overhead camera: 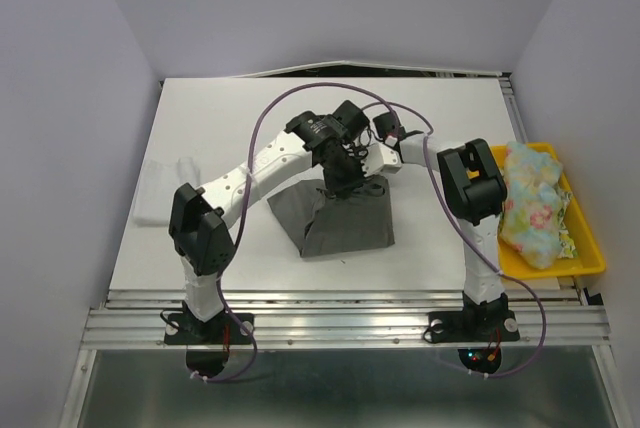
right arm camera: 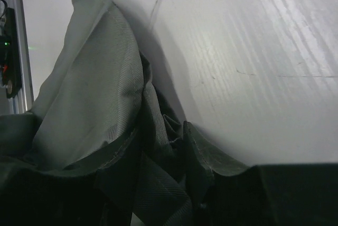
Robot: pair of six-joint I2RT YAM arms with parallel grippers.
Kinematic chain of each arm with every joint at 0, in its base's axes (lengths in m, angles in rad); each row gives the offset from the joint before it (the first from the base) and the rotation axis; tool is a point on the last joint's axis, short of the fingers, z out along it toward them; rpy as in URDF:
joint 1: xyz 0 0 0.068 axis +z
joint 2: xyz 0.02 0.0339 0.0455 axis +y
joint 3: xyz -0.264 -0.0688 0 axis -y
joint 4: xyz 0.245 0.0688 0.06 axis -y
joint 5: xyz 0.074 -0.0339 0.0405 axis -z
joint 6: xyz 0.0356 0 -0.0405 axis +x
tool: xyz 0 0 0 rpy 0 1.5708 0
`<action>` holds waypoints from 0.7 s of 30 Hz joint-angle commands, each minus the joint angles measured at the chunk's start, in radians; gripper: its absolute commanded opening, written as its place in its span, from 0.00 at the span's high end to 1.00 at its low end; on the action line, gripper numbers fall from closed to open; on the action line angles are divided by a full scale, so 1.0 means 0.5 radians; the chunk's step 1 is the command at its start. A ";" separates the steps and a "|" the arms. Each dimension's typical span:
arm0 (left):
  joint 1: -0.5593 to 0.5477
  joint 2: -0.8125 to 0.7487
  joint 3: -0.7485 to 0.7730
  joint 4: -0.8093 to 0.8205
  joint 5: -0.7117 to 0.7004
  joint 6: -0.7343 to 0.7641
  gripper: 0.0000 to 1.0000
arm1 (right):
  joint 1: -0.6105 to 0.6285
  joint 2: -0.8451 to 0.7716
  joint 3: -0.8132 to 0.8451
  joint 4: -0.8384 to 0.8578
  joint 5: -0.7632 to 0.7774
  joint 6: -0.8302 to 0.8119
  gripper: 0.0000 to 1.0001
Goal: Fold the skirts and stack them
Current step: Fold the skirt
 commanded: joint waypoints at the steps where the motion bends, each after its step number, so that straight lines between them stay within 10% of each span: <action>1: 0.097 0.062 0.089 -0.003 0.019 0.166 1.00 | 0.046 -0.035 -0.115 -0.120 0.026 -0.095 0.57; 21: 0.361 0.188 -0.423 0.910 -0.091 0.454 1.00 | 0.046 0.048 -0.109 -0.126 -0.042 -0.122 0.61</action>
